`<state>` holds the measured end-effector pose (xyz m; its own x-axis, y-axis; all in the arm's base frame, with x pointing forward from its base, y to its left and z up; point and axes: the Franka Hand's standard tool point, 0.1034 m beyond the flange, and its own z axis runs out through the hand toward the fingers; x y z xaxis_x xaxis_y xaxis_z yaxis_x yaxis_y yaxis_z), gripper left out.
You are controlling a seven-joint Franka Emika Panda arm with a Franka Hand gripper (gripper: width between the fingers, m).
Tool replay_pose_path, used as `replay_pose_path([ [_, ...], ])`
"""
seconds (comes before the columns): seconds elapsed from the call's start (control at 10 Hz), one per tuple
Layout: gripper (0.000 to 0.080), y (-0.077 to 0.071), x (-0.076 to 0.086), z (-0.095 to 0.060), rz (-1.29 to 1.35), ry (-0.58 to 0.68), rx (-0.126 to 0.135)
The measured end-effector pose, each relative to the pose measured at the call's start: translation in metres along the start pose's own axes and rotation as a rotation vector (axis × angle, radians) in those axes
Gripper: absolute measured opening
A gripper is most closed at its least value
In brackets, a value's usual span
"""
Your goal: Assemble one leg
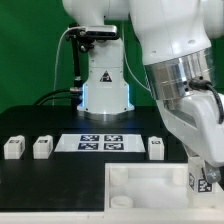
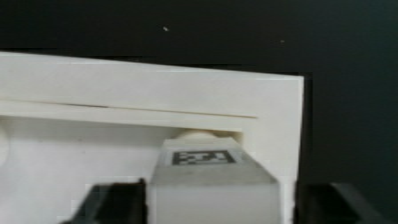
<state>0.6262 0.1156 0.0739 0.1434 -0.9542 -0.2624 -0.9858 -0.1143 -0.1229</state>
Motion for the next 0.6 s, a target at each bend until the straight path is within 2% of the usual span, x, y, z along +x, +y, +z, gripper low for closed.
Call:
replay_pose_path([
  [0.1, 0.0534, 0.001, -0.0003, 0.0005, -0.051, 0.003, -0.006],
  [0.2, 0.0624, 0.0033, -0.0008, 0.0018, -0.204, 0.016, -0.025],
  [0.3, 0.0624, 0.0047, 0.0005, 0.0025, -0.456, 0.04, -0.047],
  [0.6, 0.0648, 0.0039, 0.0028, 0.002, -0.747, 0.045, -0.056],
])
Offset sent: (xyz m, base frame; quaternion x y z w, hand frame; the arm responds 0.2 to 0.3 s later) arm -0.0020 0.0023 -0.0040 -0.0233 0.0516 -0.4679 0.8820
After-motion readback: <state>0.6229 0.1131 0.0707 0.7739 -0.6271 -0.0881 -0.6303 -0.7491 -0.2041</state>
